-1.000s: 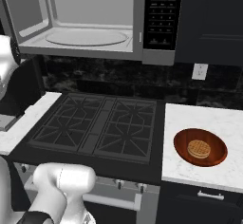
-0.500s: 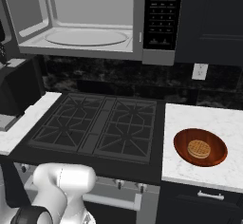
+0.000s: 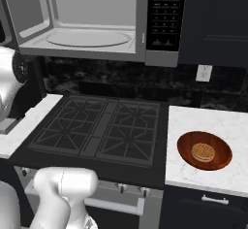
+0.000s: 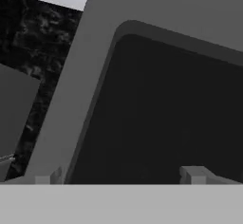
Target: Open the microwave, place the bowl with waffle inside the microwave, then close the microwave door and turn it on.
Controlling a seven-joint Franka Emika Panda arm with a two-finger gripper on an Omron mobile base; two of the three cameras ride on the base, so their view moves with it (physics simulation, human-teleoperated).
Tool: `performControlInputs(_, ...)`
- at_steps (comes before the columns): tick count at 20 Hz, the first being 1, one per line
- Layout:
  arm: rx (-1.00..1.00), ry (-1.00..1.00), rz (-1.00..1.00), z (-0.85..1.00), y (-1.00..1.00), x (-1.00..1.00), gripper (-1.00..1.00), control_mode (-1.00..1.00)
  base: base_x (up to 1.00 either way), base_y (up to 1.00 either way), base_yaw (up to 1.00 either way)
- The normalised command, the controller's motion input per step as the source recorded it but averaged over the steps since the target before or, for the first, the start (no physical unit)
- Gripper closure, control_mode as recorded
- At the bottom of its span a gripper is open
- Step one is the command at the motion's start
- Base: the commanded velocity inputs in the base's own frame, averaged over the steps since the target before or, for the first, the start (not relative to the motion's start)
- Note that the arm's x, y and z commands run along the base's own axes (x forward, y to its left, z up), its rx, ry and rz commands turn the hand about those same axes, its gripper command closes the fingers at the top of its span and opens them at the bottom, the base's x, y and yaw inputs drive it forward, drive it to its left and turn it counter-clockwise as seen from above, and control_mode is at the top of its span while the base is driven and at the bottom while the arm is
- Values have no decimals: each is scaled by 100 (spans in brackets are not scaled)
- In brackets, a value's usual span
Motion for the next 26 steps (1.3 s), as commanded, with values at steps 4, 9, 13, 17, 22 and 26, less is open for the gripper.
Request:
performControlInputs(4, 2, 9, -37, 0, -100, -11, -100, -100, 0, 0, 0)
performControlInputs(9, -8, 28, -58, 0, -89, 4, -100, -100, 0, 0, 0)
performControlInputs(13, -21, 47, -67, 11, -71, 27, -100, -100, 0, 0, 0)
performControlInputs(17, -24, 61, -68, 16, -49, 28, -100, -100, 0, 0, 0)
performControlInputs(22, -24, 44, -71, -40, -49, 29, -100, -100, 0, 0, 0)
performControlInputs(26, -6, 13, -60, -100, -90, 46, -100, -100, 0, 0, 0)
